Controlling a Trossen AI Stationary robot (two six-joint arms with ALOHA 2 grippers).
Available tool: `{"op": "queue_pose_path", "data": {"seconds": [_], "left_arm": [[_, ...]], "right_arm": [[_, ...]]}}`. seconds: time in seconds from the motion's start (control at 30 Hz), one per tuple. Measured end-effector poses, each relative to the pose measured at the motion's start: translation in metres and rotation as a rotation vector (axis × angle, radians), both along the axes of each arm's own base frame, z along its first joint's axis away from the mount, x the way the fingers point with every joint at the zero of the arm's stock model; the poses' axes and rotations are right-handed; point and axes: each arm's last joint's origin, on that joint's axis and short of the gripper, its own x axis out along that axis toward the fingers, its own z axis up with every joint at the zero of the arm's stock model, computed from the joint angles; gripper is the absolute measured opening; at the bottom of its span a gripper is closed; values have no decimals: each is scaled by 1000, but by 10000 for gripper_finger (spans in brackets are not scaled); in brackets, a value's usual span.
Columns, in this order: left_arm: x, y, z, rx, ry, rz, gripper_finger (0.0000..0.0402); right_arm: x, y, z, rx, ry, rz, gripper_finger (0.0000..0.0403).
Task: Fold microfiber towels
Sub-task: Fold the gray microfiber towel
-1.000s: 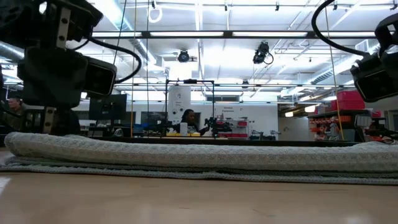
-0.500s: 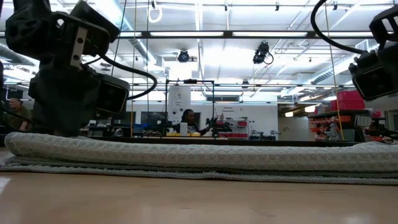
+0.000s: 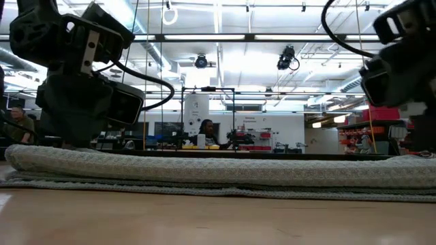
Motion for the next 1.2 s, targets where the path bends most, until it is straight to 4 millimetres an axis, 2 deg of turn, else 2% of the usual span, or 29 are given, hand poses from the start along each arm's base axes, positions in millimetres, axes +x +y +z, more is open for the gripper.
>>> {"op": "queue_pose_path", "data": {"seconds": [0.13, 0.33, 0.47, 0.67, 0.9, 1.1, 1.2], "left_arm": [[0, 0, 0, 0, 2, 1, 1], [0, 0, -1, 4, 1, 1, 0], [0, 0, -1, 8, 0, 3, 0], [0, 0, -1, 10, -1, 5, 0], [-1, 0, -1, 12, -4, 2, 0], [-1, 0, -1, 15, -5, 1, 0], [-1, 0, -1, 16, -5, 0, 0]], "right_arm": [[4, -1, -6, 28, -92, -14, 249], [-9, 0, -15, 49, -184, -111, 245], [-16, 6, -15, 92, -176, -142, 240], [-12, 19, -12, 89, -19, -100, 242], [-2, 29, 3, -55, 212, -67, 237], [2, 25, 19, -188, 398, -95, 249], [6, 21, 21, -206, 415, -87, 260]]}}
